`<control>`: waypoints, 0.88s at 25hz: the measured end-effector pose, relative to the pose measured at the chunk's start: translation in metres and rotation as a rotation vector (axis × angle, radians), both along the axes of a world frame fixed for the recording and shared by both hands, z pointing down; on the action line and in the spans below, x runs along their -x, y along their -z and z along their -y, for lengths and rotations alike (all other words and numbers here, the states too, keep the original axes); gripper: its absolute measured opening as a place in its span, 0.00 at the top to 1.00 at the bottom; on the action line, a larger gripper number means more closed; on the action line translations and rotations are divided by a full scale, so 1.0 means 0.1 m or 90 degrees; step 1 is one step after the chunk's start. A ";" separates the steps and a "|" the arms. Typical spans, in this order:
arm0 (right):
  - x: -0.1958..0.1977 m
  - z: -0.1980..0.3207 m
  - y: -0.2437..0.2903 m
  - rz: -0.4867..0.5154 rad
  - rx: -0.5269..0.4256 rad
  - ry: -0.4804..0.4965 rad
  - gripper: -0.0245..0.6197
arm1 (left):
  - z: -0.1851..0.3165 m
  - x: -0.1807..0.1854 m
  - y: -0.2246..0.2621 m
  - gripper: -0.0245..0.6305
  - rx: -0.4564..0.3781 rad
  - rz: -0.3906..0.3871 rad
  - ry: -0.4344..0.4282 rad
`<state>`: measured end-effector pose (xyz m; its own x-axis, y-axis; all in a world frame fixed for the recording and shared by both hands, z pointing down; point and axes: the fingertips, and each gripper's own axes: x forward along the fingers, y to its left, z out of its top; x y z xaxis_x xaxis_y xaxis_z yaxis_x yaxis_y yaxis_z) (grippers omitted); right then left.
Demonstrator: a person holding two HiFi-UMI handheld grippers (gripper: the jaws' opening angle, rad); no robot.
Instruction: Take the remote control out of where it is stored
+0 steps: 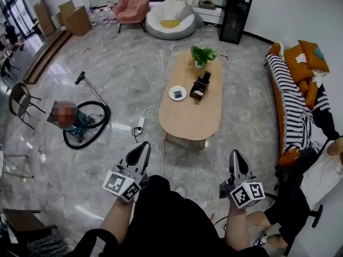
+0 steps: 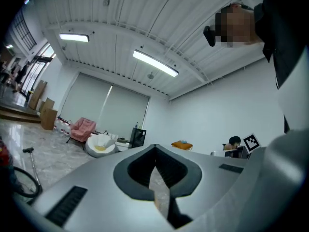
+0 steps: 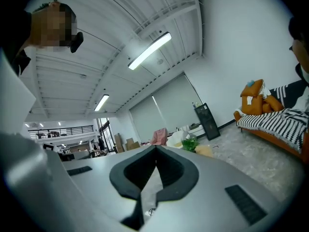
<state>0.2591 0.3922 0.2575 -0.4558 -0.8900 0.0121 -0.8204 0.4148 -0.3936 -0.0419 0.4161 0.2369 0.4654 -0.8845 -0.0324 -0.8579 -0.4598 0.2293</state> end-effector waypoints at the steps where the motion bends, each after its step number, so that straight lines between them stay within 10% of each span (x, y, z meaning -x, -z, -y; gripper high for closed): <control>1: -0.03 0.02 -0.02 -0.001 0.002 -0.005 0.95 | 0.06 -0.03 -0.01 0.95 0.000 -0.001 -0.004; 22: -0.02 1.53 -0.04 -0.049 0.005 -0.058 0.95 | 1.86 0.01 -0.09 0.95 -0.004 -0.030 -0.043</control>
